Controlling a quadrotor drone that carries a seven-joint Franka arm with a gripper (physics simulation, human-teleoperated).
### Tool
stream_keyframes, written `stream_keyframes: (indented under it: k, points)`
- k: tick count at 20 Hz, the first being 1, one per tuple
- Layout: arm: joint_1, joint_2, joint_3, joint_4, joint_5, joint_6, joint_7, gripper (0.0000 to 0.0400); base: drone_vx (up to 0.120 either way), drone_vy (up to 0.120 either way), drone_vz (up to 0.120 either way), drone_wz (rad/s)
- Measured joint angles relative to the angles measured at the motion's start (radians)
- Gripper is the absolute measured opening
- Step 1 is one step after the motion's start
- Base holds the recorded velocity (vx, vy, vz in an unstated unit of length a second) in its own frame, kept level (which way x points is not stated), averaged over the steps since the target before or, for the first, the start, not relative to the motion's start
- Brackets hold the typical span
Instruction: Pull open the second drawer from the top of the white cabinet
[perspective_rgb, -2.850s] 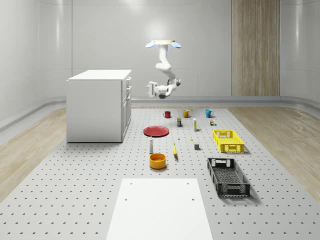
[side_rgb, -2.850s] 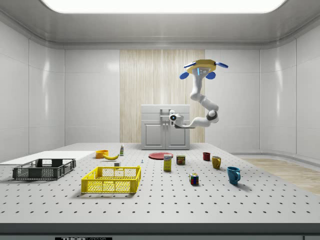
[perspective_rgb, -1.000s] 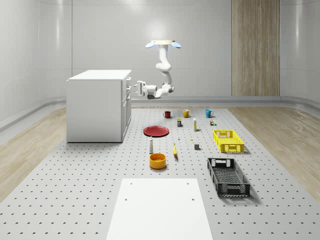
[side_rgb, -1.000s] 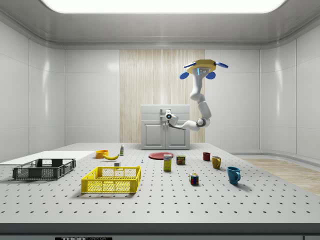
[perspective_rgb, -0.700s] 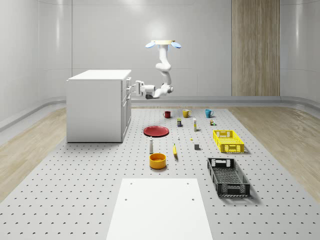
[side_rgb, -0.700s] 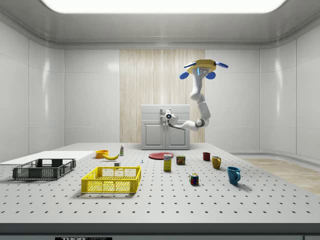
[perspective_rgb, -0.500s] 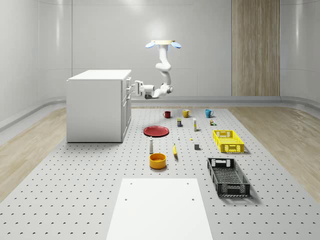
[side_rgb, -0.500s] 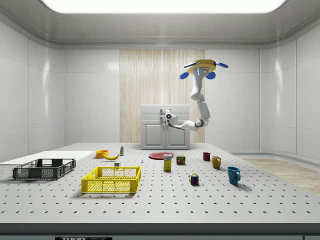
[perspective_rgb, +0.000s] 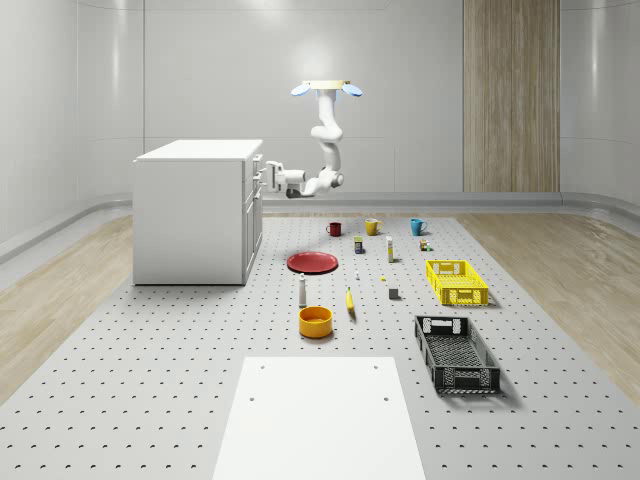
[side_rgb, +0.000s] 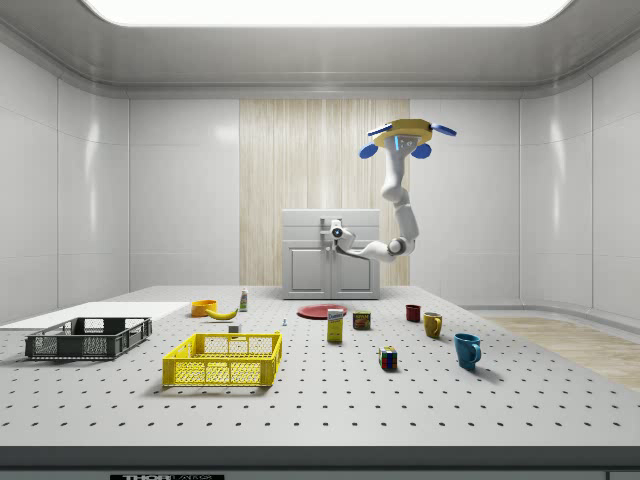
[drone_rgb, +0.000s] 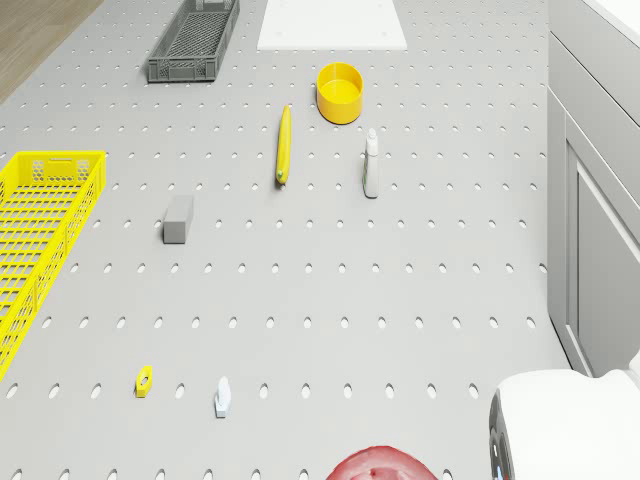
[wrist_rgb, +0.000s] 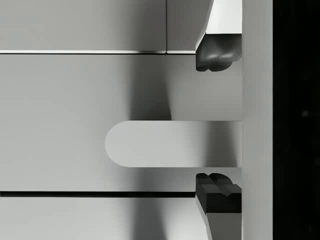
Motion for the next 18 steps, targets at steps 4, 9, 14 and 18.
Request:
stream_keyframes:
  k: [4, 9, 14, 18]
  points:
    - [-0.025, 0.035, 0.012, 0.032, -0.002, -0.014, 0.001, 0.03, 0.0, 0.0, 0.0, 0.0]
    - [-0.053, 0.058, 0.028, 0.054, -0.004, -0.026, 0.003, 0.03, 0.0, 0.0, 0.0, 0.0]
    - [-0.076, 0.068, 0.045, 0.062, -0.015, -0.031, -0.003, 0.0207, 0.0, 0.0, 0.0, 0.0]
    - [-0.096, 0.058, 0.06, 0.081, -0.074, -0.029, 0.112, 0.0276, 0.0, 0.0, 0.0, 0.0]
